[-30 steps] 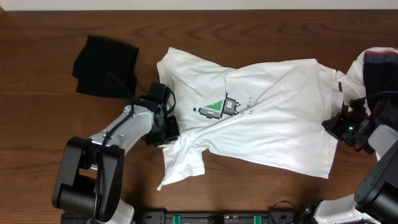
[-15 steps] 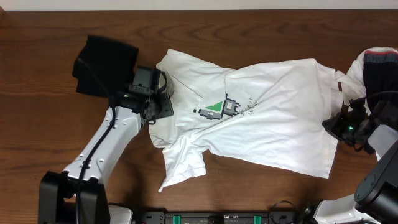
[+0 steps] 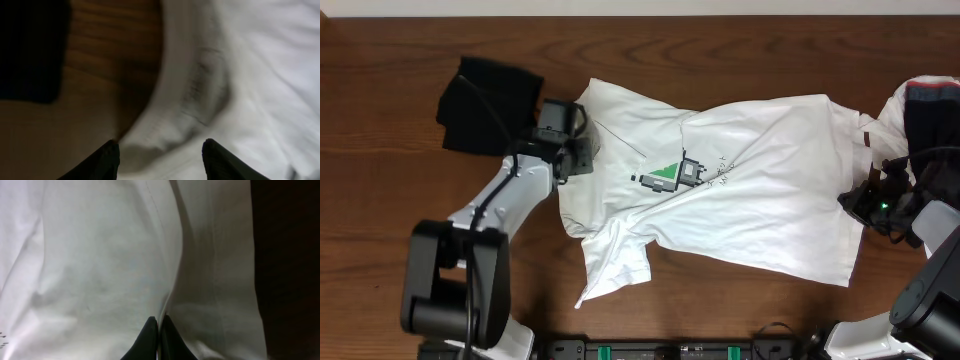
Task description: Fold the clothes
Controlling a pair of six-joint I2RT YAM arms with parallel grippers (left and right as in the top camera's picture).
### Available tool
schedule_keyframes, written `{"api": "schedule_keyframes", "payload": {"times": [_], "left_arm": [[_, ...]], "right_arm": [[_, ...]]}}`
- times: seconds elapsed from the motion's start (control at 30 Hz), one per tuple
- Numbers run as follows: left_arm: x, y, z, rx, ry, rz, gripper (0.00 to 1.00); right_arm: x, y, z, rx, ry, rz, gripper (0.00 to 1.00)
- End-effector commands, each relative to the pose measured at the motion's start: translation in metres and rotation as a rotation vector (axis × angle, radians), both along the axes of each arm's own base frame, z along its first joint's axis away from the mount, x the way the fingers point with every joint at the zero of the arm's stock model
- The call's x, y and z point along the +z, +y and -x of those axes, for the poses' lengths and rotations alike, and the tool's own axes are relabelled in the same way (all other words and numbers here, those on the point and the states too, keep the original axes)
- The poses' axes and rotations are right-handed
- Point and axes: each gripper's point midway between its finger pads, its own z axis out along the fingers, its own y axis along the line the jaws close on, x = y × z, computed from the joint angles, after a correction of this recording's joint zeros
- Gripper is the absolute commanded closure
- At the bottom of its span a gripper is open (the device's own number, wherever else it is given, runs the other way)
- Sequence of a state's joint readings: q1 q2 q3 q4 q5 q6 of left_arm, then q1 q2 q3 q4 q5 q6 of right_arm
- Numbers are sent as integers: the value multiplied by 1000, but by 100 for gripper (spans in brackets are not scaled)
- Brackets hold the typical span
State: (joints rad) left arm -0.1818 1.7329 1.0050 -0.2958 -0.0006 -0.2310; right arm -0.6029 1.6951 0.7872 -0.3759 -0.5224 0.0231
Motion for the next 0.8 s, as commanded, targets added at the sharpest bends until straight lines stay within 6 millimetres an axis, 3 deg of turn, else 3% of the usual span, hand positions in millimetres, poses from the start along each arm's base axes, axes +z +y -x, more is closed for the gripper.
{"api": "schedule_keyframes", "payload": {"times": [0.0, 0.13, 0.33, 0.6, 0.77], "left_arm": [[-7, 22, -6, 38, 6, -27, 44], [-18, 32, -5, 61, 32, -17, 44], [-22, 17, -3, -50, 47, 36, 44], [-26, 17, -3, -50, 55, 37, 44], [-39, 17, 3, -50, 92, 35, 45]], "right_arm": [[-3, 2, 2, -10, 12, -14, 96], [-3, 2, 1, -10, 8, -11, 96], [-3, 2, 1, -10, 8, -11, 96], [-3, 2, 1, -10, 8, -11, 95], [-3, 2, 1, -12, 8, -12, 95]]}}
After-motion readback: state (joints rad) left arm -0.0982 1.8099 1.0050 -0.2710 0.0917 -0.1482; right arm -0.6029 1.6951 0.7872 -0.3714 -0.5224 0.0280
